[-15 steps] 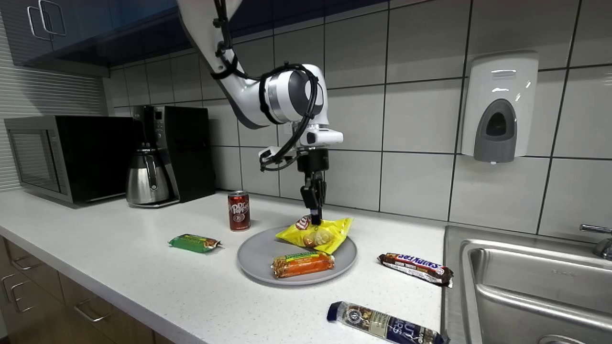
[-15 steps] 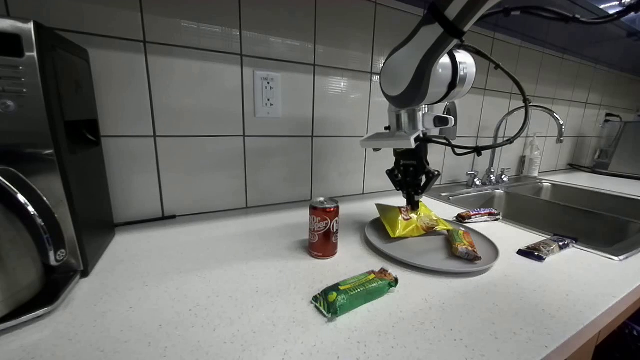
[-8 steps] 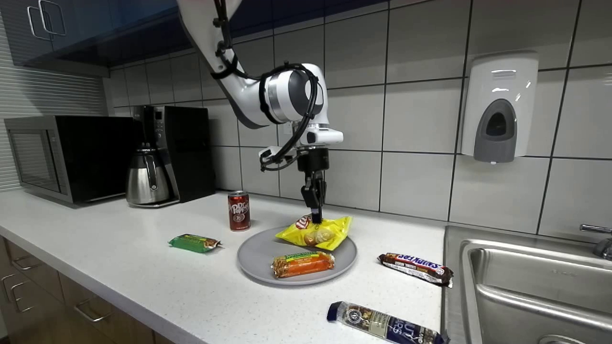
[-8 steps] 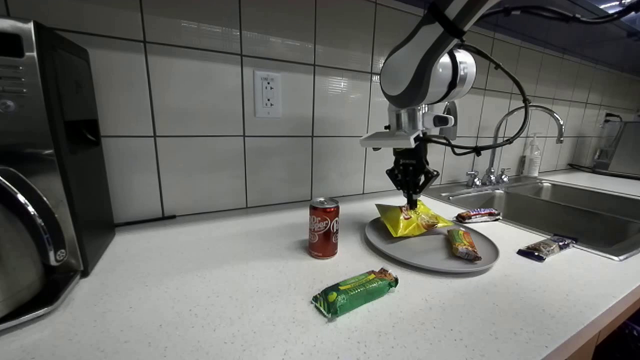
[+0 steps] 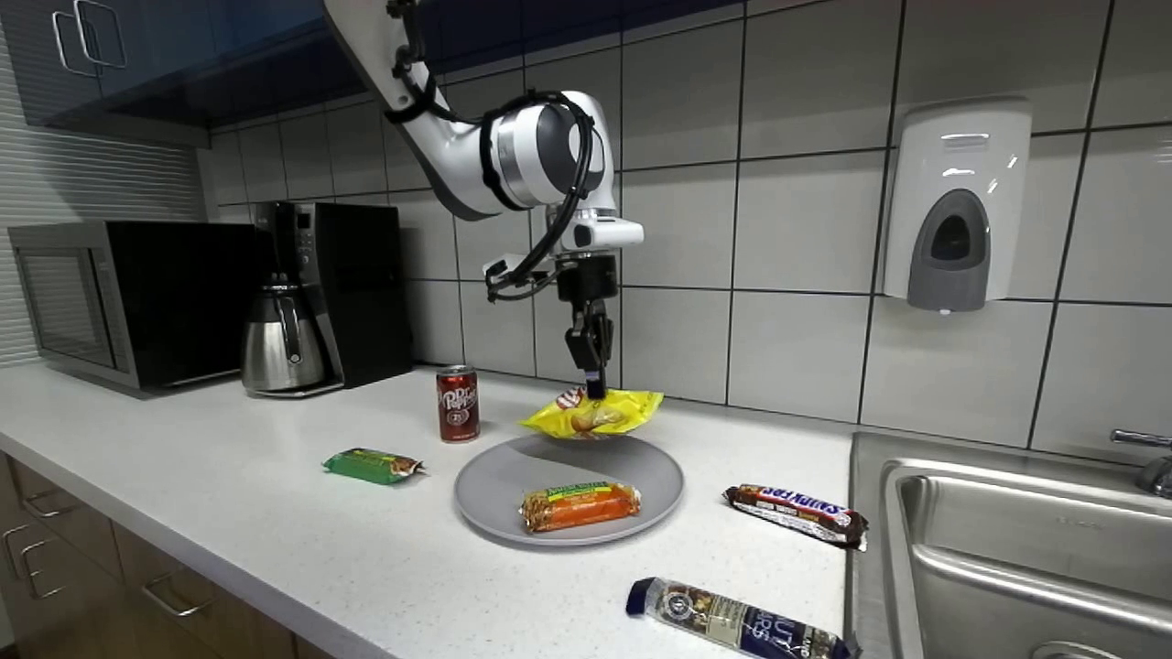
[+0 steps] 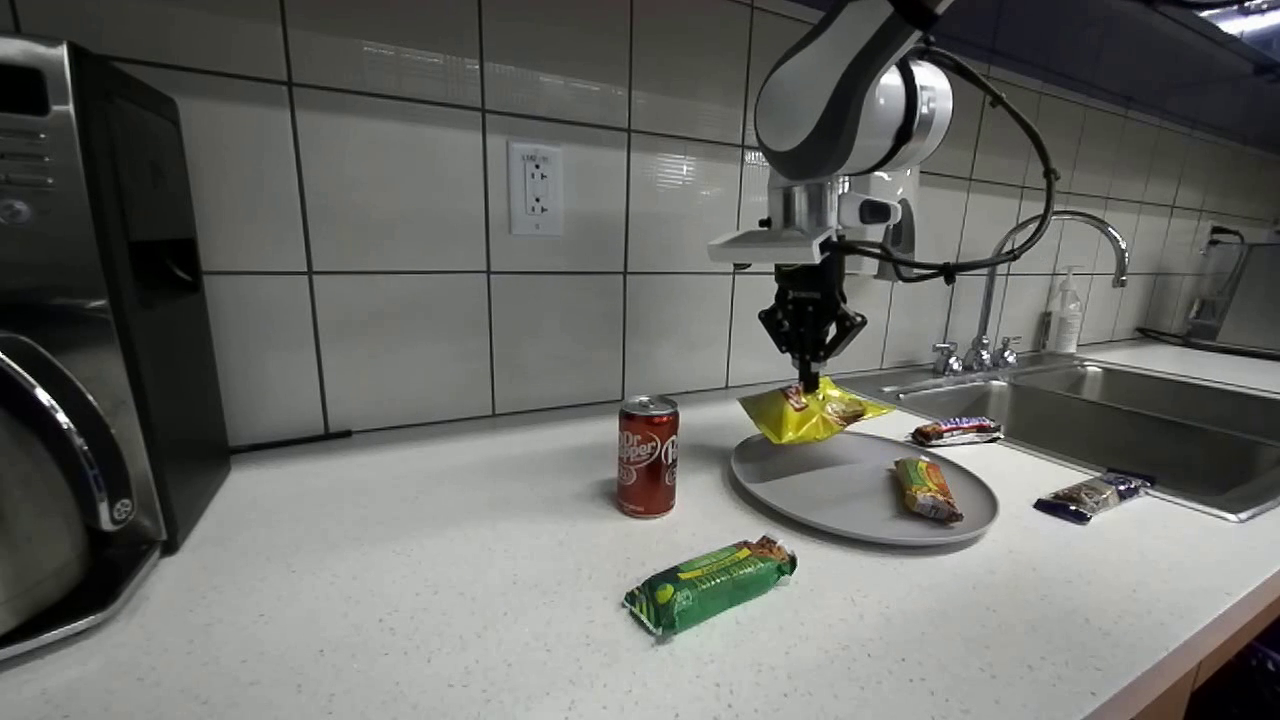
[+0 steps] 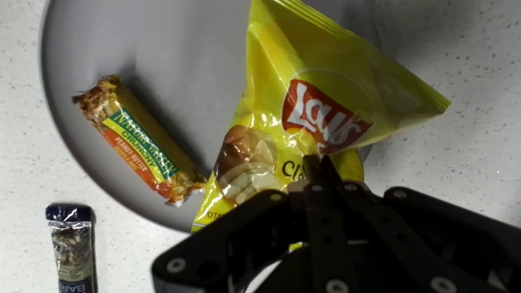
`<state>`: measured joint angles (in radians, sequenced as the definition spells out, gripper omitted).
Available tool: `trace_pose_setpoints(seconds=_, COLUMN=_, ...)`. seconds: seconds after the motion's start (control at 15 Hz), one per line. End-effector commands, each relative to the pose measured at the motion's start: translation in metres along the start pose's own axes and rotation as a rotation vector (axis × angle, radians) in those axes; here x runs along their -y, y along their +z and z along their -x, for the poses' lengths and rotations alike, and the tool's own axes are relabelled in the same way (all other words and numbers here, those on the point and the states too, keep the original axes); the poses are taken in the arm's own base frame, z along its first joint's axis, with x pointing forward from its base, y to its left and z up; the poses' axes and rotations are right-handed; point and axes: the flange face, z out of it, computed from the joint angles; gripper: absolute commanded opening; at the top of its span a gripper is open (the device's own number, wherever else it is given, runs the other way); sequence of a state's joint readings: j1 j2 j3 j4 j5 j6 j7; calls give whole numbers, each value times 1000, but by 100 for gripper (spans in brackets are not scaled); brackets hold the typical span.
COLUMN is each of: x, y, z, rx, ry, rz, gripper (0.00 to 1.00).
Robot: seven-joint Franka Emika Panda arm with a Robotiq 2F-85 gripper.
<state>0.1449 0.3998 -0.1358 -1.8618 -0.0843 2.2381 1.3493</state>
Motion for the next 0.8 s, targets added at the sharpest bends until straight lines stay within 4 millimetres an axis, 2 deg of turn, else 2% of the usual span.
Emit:
trace_pose_setpoints(seconds=0.0, x=-4, y=-24, z=14, rx=-13, ry=-16, rz=-18, gripper=0)
trace_pose_setpoints(seconds=0.73, x=28, y=-33, z=44, rx=-17, ry=-119, rz=-41, gripper=0)
